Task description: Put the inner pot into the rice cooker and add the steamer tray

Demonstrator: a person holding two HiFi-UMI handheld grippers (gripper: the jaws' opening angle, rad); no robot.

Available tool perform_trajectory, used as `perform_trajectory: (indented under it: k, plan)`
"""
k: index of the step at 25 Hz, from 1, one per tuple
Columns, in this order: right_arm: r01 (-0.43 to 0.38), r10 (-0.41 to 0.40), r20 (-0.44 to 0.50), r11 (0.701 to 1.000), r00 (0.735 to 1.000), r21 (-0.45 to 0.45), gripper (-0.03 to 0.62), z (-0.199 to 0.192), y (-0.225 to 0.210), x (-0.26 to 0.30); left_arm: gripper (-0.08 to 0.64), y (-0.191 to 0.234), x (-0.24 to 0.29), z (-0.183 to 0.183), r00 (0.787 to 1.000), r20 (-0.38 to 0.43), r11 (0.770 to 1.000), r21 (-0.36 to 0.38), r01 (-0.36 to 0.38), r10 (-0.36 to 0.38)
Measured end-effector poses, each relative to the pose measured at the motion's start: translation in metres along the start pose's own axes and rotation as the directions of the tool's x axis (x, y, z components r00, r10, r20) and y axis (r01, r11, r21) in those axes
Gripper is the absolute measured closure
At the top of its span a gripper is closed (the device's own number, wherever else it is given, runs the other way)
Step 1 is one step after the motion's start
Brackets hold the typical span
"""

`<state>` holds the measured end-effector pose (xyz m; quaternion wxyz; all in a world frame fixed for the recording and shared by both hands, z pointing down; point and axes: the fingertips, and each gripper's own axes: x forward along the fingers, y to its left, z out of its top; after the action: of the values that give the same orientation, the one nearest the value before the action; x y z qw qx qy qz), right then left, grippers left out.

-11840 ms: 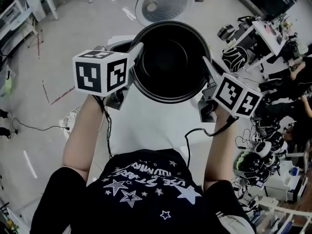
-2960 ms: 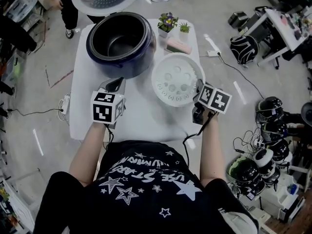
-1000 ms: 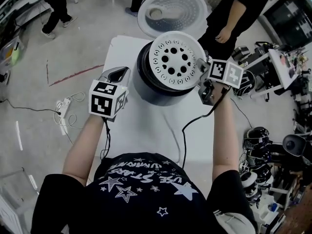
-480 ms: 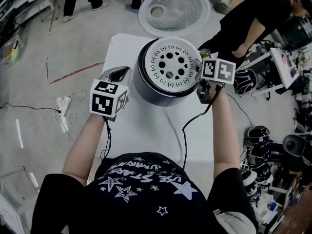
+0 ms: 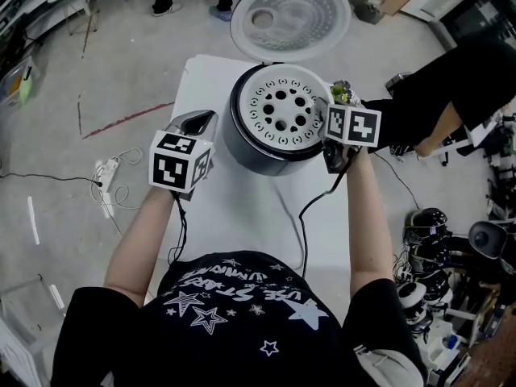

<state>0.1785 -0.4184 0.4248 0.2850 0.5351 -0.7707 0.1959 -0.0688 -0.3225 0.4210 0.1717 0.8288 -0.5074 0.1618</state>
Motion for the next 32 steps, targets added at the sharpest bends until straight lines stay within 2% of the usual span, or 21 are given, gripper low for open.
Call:
perform_trajectory:
  k: [3, 7, 11, 17, 24, 32]
  plan:
    - [0.002, -0.002, 0.011, 1.0, 1.0, -0.025, 0.409, -0.001, 0.004, -0.002, 0.558, -0.001, 0.0, -0.002, 1.0, 0.001, 1.0, -0.002, 0.005, -0.005]
    - [0.003, -0.002, 0.034, 1.0, 0.999, -0.013, 0.367, 0.0, 0.006, -0.003, 0.557, -0.004, -0.001, -0.001, 1.0, 0.006, 1.0, -0.003, 0.014, -0.014]
    - [0.041, -0.04, 0.054, 0.999, 0.998, -0.016, 0.308, 0.002, 0.002, -0.009, 0.558, -0.006, -0.005, 0.002, 0.999, 0.022, 1.0, -0.011, 0.026, -0.025]
    - [0.063, -0.063, 0.07, 0.998, 0.996, -0.001, 0.308, -0.001, 0.004, -0.024, 0.557, -0.007, -0.015, -0.001, 0.999, 0.032, 0.999, -0.009, 0.036, -0.035]
    - [0.072, -0.074, 0.12, 0.997, 0.99, 0.018, 0.311, -0.002, 0.027, -0.048, 0.558, -0.009, -0.039, -0.009, 0.998, 0.04, 0.998, 0.004, 0.056, -0.056]
    - [0.134, -0.142, 0.199, 0.99, 0.97, 0.051, 0.368, -0.001, 0.063, -0.081, 0.557, -0.001, -0.073, -0.022, 0.994, 0.051, 0.995, 0.018, 0.1, -0.101]
